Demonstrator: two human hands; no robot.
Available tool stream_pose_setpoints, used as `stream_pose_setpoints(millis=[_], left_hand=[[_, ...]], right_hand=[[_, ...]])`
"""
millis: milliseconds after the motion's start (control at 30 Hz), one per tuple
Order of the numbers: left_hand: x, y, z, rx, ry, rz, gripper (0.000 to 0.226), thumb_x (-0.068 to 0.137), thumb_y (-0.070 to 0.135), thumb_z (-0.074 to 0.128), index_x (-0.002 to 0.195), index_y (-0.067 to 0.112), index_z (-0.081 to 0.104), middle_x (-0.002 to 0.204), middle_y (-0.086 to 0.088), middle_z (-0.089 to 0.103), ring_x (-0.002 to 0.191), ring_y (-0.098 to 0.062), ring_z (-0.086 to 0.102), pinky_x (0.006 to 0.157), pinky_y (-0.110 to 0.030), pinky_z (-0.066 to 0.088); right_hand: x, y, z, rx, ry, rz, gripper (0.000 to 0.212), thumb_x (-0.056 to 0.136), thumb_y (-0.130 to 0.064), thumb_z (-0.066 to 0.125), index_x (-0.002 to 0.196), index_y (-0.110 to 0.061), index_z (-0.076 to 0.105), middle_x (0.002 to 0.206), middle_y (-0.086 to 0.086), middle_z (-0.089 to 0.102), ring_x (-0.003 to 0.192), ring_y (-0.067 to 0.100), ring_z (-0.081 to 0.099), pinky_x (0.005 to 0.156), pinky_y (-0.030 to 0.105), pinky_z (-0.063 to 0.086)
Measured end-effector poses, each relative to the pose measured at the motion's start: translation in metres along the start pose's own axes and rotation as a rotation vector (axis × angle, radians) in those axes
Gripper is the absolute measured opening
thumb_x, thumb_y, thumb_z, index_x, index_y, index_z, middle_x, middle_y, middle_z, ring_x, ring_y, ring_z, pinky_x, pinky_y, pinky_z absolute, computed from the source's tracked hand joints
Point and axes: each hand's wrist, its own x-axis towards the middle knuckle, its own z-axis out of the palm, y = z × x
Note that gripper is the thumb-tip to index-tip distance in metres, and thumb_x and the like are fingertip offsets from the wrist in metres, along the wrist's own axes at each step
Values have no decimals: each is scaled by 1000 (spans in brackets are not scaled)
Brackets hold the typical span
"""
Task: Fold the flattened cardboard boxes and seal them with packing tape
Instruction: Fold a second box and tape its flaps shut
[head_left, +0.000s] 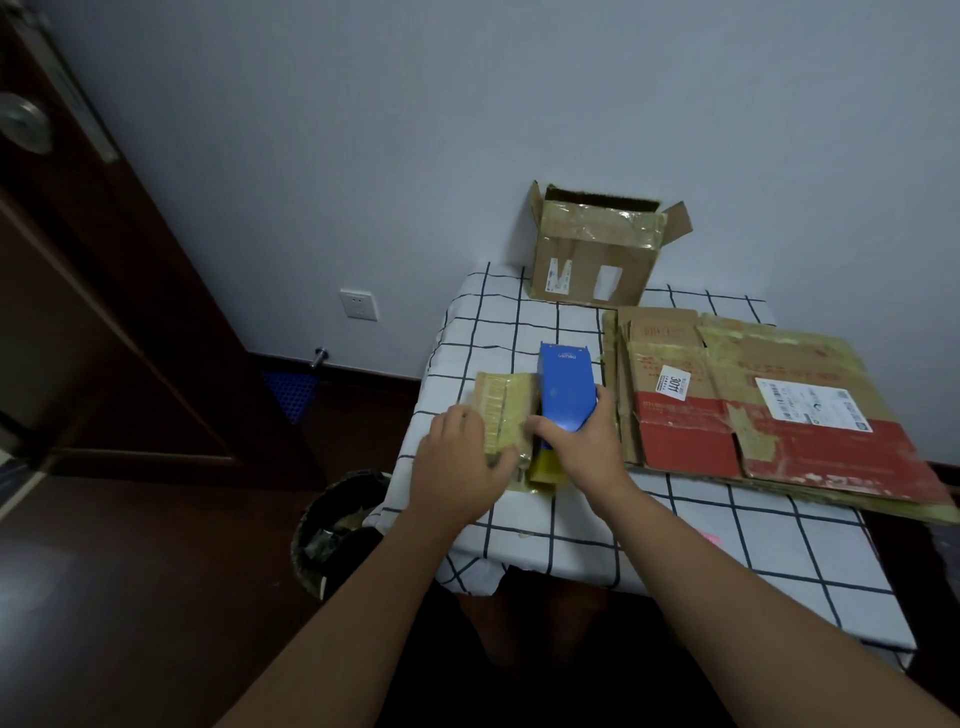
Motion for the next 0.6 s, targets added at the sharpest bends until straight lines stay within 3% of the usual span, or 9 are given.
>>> stream_pose_setpoints(millis=[100, 233, 400, 533, 600], left_hand=[[16, 25, 2, 170, -47, -122, 57, 92, 62, 32, 120, 17, 53, 118, -8, 53, 105, -26, 50, 85, -39, 42], [36, 38, 3, 282, -237, -180, 83, 83, 79, 34, 135, 15, 41, 138, -13, 40, 121, -30, 41, 95, -42, 39], [47, 30, -7, 264, -347, -9, 67, 87, 56, 51, 141, 18, 34, 145, -11, 34, 127, -32, 38, 103, -47, 31], [53, 13, -26, 306, -513, 219, 62, 89, 27, 57, 146, 35, 33, 159, -3, 19, 147, -26, 12, 117, -53, 6], [54, 3, -28, 381, -481, 293, 64, 89, 24, 63, 145, 39, 36, 159, -4, 18, 147, -27, 11, 118, -49, 9]], right_hand=[[1, -2, -12, 140, 88, 40, 78, 76, -22, 84, 138, -19, 37, 114, -7, 53, 97, 10, 57, 77, 27, 49], [-1, -4, -30, 195, 157, 17, 69, 78, -20, 83, 132, -18, 38, 115, -3, 52, 96, 11, 57, 74, 26, 47], [1, -9, -54, 252, 174, -3, 70, 80, -18, 81, 136, -18, 38, 113, -8, 51, 95, 4, 56, 69, 21, 46], [6, -10, -66, 271, 172, -2, 73, 80, -21, 82, 137, -19, 37, 117, -5, 51, 96, 6, 57, 71, 23, 47], [8, -11, -69, 280, 172, -3, 73, 80, -21, 82, 137, -20, 37, 119, -4, 52, 96, 8, 57, 72, 24, 48]])
